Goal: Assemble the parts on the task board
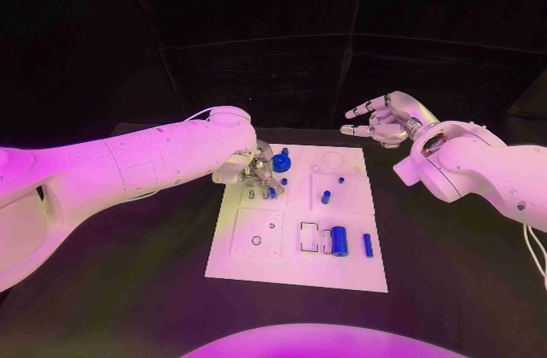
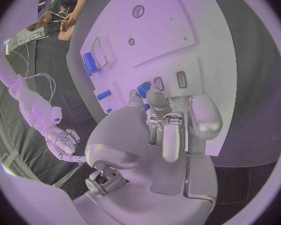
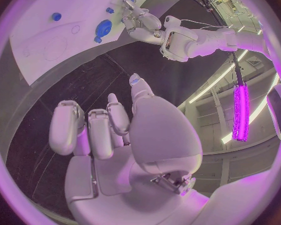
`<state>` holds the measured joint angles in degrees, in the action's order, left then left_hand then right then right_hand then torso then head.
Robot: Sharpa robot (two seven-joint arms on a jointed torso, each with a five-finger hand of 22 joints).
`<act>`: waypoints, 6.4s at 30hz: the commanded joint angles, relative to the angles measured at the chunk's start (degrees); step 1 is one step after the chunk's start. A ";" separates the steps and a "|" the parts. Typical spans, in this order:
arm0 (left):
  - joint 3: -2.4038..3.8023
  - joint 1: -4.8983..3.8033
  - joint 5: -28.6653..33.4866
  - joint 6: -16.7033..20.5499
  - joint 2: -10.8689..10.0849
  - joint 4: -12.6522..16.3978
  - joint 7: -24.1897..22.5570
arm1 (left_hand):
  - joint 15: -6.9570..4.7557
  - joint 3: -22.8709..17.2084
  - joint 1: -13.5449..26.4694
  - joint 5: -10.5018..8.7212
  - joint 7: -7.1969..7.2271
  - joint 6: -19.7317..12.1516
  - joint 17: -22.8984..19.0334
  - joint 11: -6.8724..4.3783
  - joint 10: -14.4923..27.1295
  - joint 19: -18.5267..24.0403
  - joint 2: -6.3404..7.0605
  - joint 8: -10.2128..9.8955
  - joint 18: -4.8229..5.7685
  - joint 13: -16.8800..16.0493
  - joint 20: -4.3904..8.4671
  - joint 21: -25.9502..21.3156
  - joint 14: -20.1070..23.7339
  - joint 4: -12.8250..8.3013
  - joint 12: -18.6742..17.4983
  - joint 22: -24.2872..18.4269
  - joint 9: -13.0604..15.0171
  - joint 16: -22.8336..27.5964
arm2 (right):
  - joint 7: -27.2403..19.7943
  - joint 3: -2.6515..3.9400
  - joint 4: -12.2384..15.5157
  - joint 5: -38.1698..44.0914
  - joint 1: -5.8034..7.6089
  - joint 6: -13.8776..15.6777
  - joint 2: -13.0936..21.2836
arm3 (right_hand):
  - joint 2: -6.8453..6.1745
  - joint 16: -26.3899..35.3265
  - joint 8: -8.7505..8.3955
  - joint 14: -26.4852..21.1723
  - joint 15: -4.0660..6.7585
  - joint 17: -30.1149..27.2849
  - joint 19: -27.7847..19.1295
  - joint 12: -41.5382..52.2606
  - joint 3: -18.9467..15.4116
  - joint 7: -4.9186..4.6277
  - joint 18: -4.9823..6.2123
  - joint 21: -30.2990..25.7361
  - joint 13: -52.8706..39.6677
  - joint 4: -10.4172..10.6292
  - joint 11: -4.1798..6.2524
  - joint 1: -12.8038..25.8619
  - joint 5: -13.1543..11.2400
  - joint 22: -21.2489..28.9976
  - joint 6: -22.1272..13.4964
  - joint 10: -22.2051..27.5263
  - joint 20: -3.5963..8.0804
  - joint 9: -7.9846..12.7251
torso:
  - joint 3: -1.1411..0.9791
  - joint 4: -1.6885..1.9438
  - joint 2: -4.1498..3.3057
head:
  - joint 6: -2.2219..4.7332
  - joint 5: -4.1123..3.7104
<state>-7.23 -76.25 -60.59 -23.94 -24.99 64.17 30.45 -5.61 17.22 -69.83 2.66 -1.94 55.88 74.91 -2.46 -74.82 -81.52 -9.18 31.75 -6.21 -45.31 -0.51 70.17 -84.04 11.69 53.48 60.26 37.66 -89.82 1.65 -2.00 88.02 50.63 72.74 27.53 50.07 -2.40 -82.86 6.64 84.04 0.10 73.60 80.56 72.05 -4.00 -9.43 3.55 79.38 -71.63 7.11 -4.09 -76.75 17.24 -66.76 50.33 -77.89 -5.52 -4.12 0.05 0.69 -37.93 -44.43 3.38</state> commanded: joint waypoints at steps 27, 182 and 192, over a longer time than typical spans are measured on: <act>0.01 -0.03 -0.14 1.86 -0.44 0.87 0.22 | -0.52 -8.36 -13.63 0.16 0.69 -2.10 15.09 -0.40 1.29 0.81 -3.16 -1.77 0.56 0.47 0.36 0.27 -5.96 -11.01 -0.87 0.21 0.03 -0.18 | -0.07 0.03 -1.05 -0.23 0.12 0.15 -0.27 | 0.52 0.27 0.27 2.62 0.47 0.12 -0.13 -0.15 -0.15 0.21 1.04 -0.34 0.02 -0.08 0.06 -0.13 0.36 0.04 0.07 0.20 0.12 0.09 | 0.01 0.00 0.01 | -0.50 -0.01; -0.10 2.54 1.37 10.77 -5.32 4.09 -0.14 | -0.76 -37.80 18.16 0.13 1.57 3.33 15.09 -0.97 -3.01 -1.00 11.15 -0.02 1.54 -2.61 0.50 3.87 -5.96 -9.80 3.69 7.79 7.76 -0.18 | 0.18 0.01 -2.28 -0.34 0.11 -0.54 -0.49 | 0.69 0.38 0.44 2.65 0.51 0.05 -0.10 -0.19 -0.40 0.26 1.07 -0.51 0.15 0.04 0.10 -0.02 0.55 0.27 0.16 0.18 0.18 0.08 | -0.18 0.42 0.19 | -2.17 0.15; -0.10 2.54 1.37 11.01 -5.22 3.90 -0.18 | -0.91 -32.31 19.47 0.10 1.78 3.44 15.09 -1.13 -3.18 -1.07 11.48 0.27 1.59 -2.68 0.64 4.03 -5.96 -6.78 3.90 8.26 8.17 -0.18 | 0.14 0.01 -2.29 -0.34 0.11 -0.56 -0.47 | 0.66 0.38 0.46 2.66 0.52 0.07 -0.10 -0.21 -0.50 0.26 1.07 -0.54 0.19 0.11 0.10 0.10 0.58 0.30 0.17 0.19 0.18 0.08 | -0.16 0.45 0.18 | -2.20 0.06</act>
<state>-7.36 -73.62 -58.83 -12.61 -30.28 68.05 30.21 -6.02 -15.42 -50.98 2.70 -0.30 58.99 74.91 -3.40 -77.62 -82.19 2.22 31.79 -5.67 -47.94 0.14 73.90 -84.05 4.79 57.08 68.47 45.78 -89.82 2.03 -2.02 85.63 50.36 72.73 27.19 49.61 -2.17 -82.86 6.88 84.04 0.10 73.65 80.57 72.05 -4.19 -9.43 3.55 79.18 -71.52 7.30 -4.09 -76.98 17.50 -66.55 50.33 -77.89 -5.52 -4.12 -0.12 1.13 -37.74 -46.61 3.48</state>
